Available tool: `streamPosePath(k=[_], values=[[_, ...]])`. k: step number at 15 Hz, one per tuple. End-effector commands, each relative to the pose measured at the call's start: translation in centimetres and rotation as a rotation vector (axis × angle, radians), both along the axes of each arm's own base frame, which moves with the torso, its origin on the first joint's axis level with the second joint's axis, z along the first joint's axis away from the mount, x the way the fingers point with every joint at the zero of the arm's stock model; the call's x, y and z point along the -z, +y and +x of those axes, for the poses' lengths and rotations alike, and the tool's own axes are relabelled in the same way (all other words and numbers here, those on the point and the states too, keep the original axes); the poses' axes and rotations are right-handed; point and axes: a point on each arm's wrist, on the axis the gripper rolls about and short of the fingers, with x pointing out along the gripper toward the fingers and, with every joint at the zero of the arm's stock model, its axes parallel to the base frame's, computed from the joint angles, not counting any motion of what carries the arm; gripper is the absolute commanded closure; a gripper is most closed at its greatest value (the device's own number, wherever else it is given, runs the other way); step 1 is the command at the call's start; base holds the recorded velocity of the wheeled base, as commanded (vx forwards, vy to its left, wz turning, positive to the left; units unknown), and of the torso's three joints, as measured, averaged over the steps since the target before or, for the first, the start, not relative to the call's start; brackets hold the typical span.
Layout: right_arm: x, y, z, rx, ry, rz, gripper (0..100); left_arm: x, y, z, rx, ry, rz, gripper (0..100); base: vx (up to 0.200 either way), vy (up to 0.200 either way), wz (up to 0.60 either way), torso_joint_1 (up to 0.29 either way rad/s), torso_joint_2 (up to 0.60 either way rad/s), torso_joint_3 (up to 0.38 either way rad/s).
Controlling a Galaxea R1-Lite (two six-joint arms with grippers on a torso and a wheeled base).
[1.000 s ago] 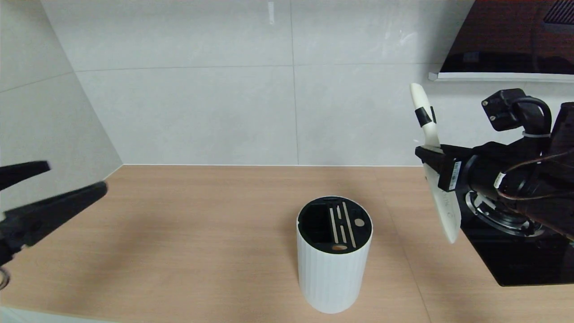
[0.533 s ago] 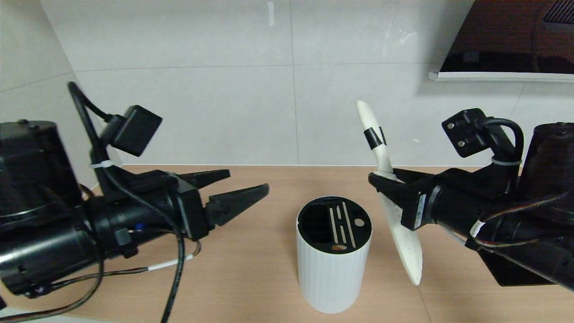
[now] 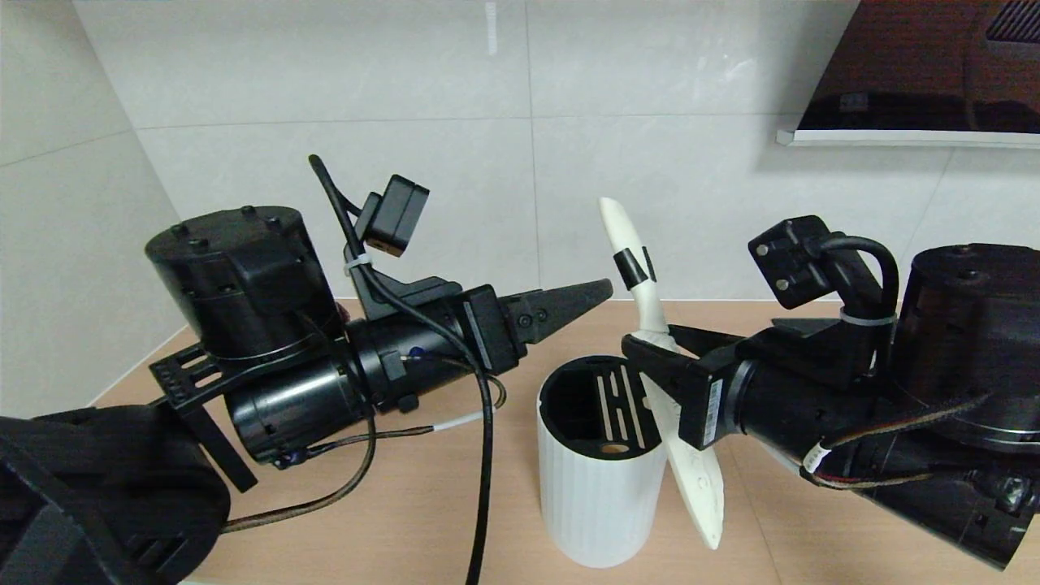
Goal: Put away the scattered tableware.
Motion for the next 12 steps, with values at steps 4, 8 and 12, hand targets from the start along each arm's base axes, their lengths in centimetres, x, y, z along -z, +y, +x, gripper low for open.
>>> streamPosePath(k=[4,8,12], values=[[1.0,1.3,-1.4,-0.07,0.021,-0.03,100,1.0,-1.5,0.8,0.012,-0.007,-0.027,0,0.0,0.0,0.0,0.0,0.0,0.0],[1.5,1.8,-1.8,-0.091,0.033,-0.047,100,1.9,-2.4,1.1,-0.023,-0.016,-0.007,0,0.0,0.0,0.0,0.0,0.0,0.0],[2.2,2.2,-1.7,-0.099,0.048,-0.065,100,2.2,-2.8,0.9,-0.019,-0.025,0.004,0,0.0,0.0,0.0,0.0,0.0,0.0]])
